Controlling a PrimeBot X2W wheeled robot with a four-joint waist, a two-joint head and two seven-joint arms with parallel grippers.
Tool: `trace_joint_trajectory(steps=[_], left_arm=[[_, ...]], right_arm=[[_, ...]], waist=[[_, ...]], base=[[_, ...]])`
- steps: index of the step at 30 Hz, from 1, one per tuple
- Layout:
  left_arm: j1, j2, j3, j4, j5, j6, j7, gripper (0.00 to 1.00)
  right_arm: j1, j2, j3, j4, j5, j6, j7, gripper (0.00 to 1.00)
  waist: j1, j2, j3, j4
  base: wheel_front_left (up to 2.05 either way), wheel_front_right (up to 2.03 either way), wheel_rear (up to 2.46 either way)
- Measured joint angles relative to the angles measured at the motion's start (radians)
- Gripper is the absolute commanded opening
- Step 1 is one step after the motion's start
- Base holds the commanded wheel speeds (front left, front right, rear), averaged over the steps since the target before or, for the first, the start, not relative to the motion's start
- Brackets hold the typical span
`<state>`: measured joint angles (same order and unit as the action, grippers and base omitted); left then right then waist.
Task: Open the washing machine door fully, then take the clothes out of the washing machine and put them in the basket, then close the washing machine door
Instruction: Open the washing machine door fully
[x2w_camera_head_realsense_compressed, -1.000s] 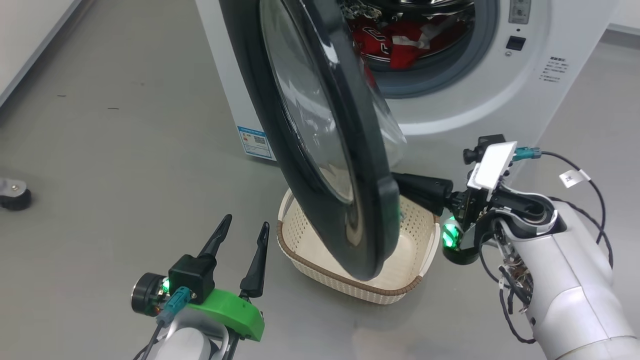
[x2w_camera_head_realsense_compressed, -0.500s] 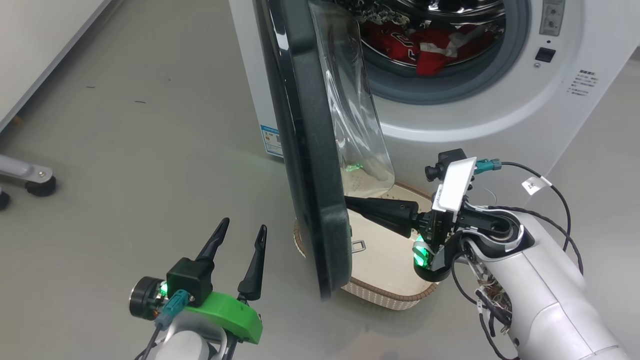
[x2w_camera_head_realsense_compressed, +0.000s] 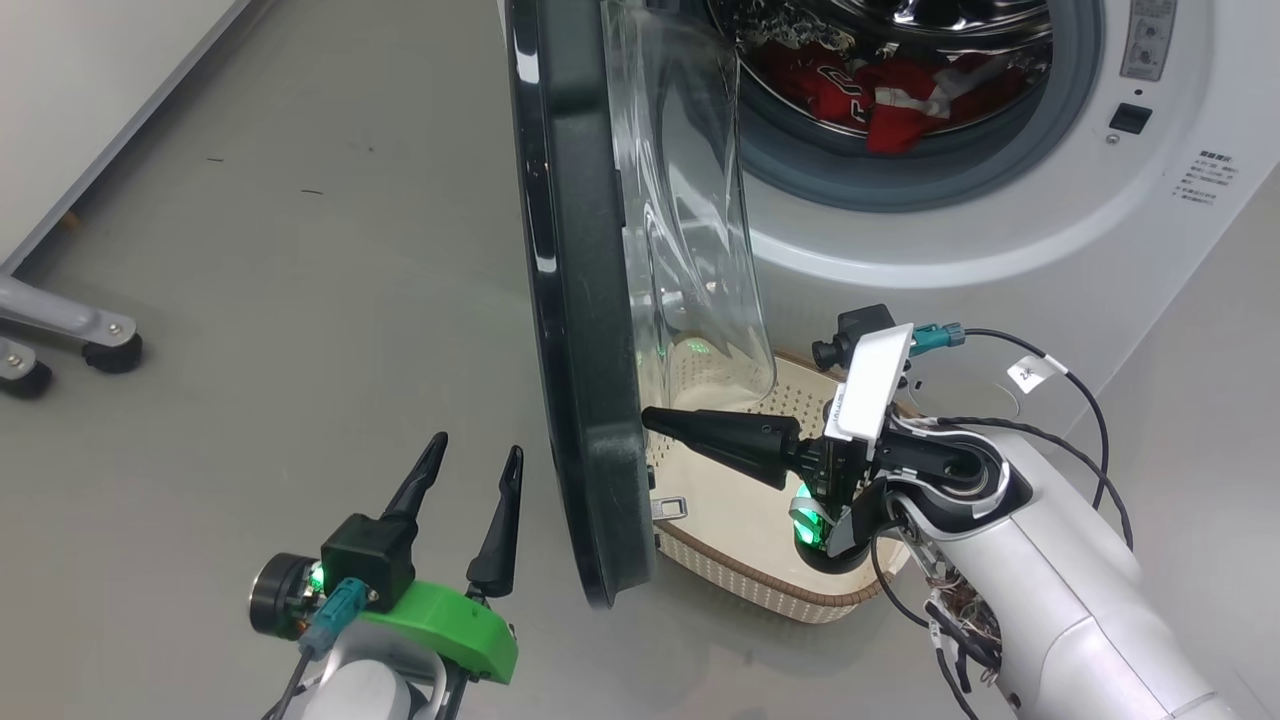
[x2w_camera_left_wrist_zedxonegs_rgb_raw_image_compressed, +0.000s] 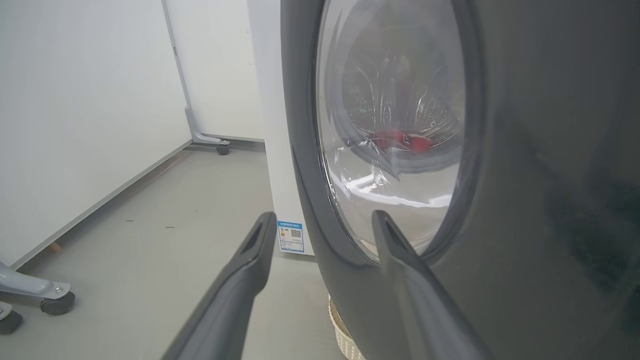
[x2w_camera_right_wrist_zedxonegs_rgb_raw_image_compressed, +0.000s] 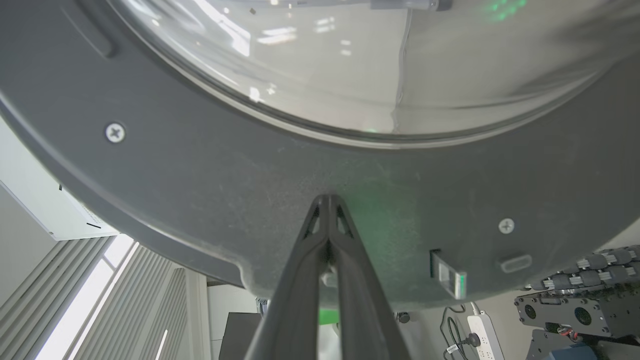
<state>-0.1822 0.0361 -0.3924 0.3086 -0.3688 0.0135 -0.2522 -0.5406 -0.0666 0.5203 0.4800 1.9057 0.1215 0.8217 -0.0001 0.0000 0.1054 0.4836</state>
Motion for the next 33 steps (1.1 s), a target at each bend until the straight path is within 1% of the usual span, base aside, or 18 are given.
trace_joint_trajectory(steps=[4, 9, 16, 22, 23, 24, 25, 26, 33], left_arm=[[0.002, 0.0, 0.004, -0.003, 0.0, 0.0, 0.0, 1.0], [0.005, 0.0, 0.01, -0.007, 0.0, 0.004, 0.0, 1.0], [0.02, 0.001, 0.032, -0.016, 0.0, 0.013, 0.0, 1.0], [0.023, 0.001, 0.033, -0.016, 0.0, 0.013, 0.0, 1.0], [0.023, 0.001, 0.034, -0.016, 0.0, 0.013, 0.0, 1.0], [0.023, 0.001, 0.034, -0.017, 0.0, 0.013, 0.0, 1.0], [0.023, 0.001, 0.035, -0.017, 0.0, 0.013, 0.0, 1.0], [0.024, 0.001, 0.035, -0.017, 0.0, 0.013, 0.0, 1.0], [0.028, 0.001, 0.042, -0.017, 0.0, 0.019, 0.0, 1.0]], right_arm=[[0.006, 0.0, 0.009, -0.006, 0.006, 0.0, -0.024, 0.0], [0.025, 0.002, -0.004, -0.018, 0.014, 0.0, -0.054, 0.0], [0.067, 0.003, -0.075, -0.063, 0.022, 0.0, -0.109, 0.0], [0.134, 0.003, -0.175, -0.123, 0.018, 0.0, -0.197, 0.0], [0.146, 0.002, -0.188, -0.132, 0.012, 0.0, -0.211, 0.04], [0.16, 0.001, -0.202, -0.141, 0.005, 0.0, -0.227, 0.24], [0.173, -0.001, -0.216, -0.151, -0.004, 0.0, -0.245, 0.49], [0.186, -0.005, -0.229, -0.16, -0.016, 0.0, -0.264, 1.0], [0.276, -0.037, -0.322, -0.221, -0.137, 0.0, -0.427, 1.0]], waist=[[0.0001, 0.0, 0.001, 0.002], [0.0001, 0.0, 0.002, -0.001], [0.0001, 0.0, 0.001, -0.015], [0.0001, 0.0, -0.002, -0.03], [0.0, 0.0, -0.002, -0.032], [0.0001, 0.0, -0.002, -0.034], [0.0, 0.0, -0.002, -0.036], [0.0, 0.0, -0.002, -0.038], [0.0001, 0.0, -0.005, -0.048]], base=[[0.0, 0.0, 0.0], [0.0, 0.0, 0.0], [0.0, 0.0, 0.0], [0.0, 0.0, 0.0], [0.0, 0.0, 0.0], [0.0, 0.0, 0.0], [0.0, 0.0, 0.0], [0.0, 0.0, 0.0], [0.0, 0.0, 0.0]])
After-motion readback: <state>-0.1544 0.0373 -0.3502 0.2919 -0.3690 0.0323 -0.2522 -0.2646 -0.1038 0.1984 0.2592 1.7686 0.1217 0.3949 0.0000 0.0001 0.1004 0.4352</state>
